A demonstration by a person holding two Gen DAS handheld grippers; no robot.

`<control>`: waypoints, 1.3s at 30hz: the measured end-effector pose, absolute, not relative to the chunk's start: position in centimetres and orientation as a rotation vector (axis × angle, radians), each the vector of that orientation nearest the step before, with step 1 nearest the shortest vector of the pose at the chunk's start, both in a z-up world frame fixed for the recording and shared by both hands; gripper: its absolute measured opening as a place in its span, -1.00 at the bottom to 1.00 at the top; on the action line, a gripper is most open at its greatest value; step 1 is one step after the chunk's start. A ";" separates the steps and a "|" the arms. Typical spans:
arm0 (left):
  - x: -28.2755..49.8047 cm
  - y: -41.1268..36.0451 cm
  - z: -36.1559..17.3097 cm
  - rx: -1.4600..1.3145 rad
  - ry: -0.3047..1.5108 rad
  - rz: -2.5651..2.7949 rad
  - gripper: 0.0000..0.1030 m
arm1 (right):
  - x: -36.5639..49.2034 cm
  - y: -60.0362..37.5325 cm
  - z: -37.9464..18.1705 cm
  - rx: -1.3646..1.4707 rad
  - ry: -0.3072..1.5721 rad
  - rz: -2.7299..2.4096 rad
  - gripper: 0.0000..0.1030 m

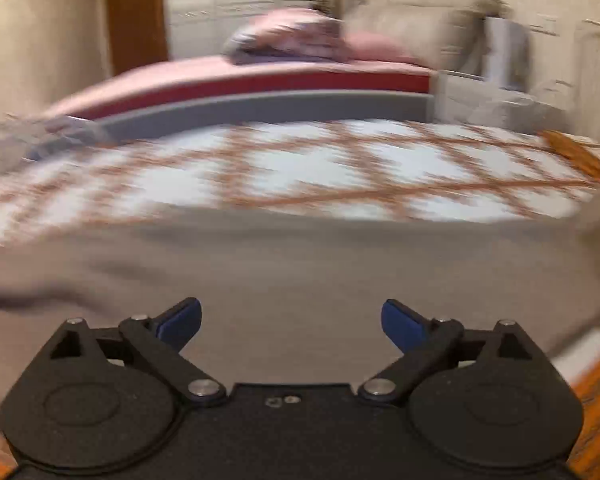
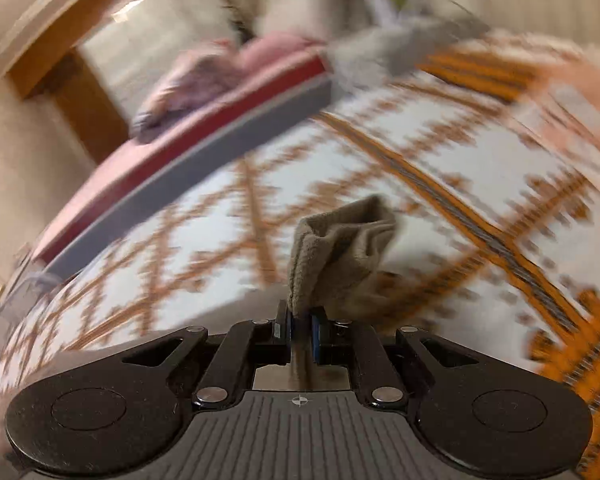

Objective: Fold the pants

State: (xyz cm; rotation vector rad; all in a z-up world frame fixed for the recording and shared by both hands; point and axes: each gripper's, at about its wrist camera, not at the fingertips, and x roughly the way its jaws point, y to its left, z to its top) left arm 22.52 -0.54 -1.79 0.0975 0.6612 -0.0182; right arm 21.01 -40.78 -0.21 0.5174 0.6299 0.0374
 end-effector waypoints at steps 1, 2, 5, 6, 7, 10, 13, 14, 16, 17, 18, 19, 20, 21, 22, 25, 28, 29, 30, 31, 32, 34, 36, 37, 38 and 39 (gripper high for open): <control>22.5 3.3 -0.9 0.108 0.654 0.035 0.82 | 21.2 -38.9 0.5 0.493 0.614 0.065 -0.81; 22.4 6.4 -0.4 0.108 0.656 0.072 0.83 | 21.5 -36.7 1.2 0.473 0.602 0.097 -0.81; 21.3 15.7 0.9 0.045 0.653 0.220 0.85 | 22.0 -29.2 2.4 0.423 0.569 0.199 -0.81; 20.5 18.4 1.1 0.003 0.646 0.265 0.85 | 22.0 -26.2 2.5 0.407 0.559 0.246 -0.81; 19.7 20.7 1.1 -0.041 0.637 0.303 0.85 | 22.0 -23.6 2.5 0.392 0.558 0.285 -0.81; 17.6 25.3 -0.2 -0.163 0.656 0.379 0.85 | 21.7 -13.9 0.9 0.326 0.585 0.428 -0.81; 16.9 27.3 -0.7 -0.199 0.697 0.389 0.83 | 20.9 -4.4 -3.3 0.180 0.697 0.615 -0.75; 16.6 27.3 -0.7 -0.183 0.688 0.384 0.84 | 20.9 -2.1 -4.8 0.120 0.785 0.633 -0.64; 16.4 27.5 -0.7 -0.173 0.691 0.375 0.85 | 19.3 -0.7 -5.6 0.064 0.729 0.597 -0.52; 16.3 27.6 -0.8 -0.172 0.694 0.371 0.85 | 18.9 -0.9 -5.4 0.073 0.705 0.607 -0.48; 16.3 27.8 -0.9 -0.171 0.696 0.366 0.85 | 18.9 -1.4 -5.1 0.092 0.701 0.618 -0.48; 16.4 27.9 -1.0 -0.173 0.702 0.366 0.85 | 19.0 -2.1 -4.9 0.119 0.689 0.628 -0.48; 16.6 28.2 -1.3 -0.180 0.708 0.368 0.85 | 19.1 -2.8 -4.7 0.154 0.680 0.639 -0.48; 16.7 28.4 -1.5 -0.192 0.714 0.369 0.85 | 18.8 -3.3 -4.6 0.176 0.677 0.651 -0.48; 16.8 28.6 -1.6 -0.209 0.718 0.366 0.85 | 18.5 -3.5 -4.3 0.186 0.668 0.656 -0.49; 17.0 28.6 -1.8 -0.259 0.725 0.362 0.85 | 18.9 -3.9 -4.3 0.228 0.674 0.647 -0.49; 17.2 28.4 -1.8 -0.261 0.728 0.370 0.87 | 19.7 -2.5 -6.0 0.223 0.808 0.664 -0.49; 17.2 28.3 -1.8 -0.260 0.729 0.369 0.88 | 19.5 -2.7 -5.8 0.223 0.799 0.674 -0.49; 17.2 28.3 -1.9 -0.256 0.732 0.368 0.88 | 19.3 -3.1 -5.3 0.227 0.786 0.688 -0.49; 17.3 28.4 -2.0 -0.251 0.739 0.368 0.88 | 19.3 -3.5 -4.8 0.244 0.793 0.705 -0.49; 17.4 28.5 -2.2 -0.252 0.747 0.369 0.88 | 19.2 -3.9 -4.5 0.246 0.797 0.715 -0.49; 17.3 28.8 -2.3 -0.272 0.753 0.371 0.88 | 18.7 -5.1 -3.9 0.236 0.770 0.719 -0.48; 17.2 29.0 -2.3 -0.283 0.751 0.372 0.88 | 18.4 -7.1 -3.5 0.264 0.741 0.695 -0.48; 17.2 29.1 -2.3 -0.282 0.751 0.376 0.88 | 18.5 -8.7 -3.3 0.276 0.720 0.661 -0.48; 17.3 29.1 -2.4 -0.281 0.753 0.381 0.88 | 18.4 -10.1 -3.1 0.268 0.700 0.620 -0.48; 17.4 29.2 -2.4 -0.284 0.756 0.385 0.88 | 18.7 -11.5 -2.9 0.250 0.680 0.569 -0.48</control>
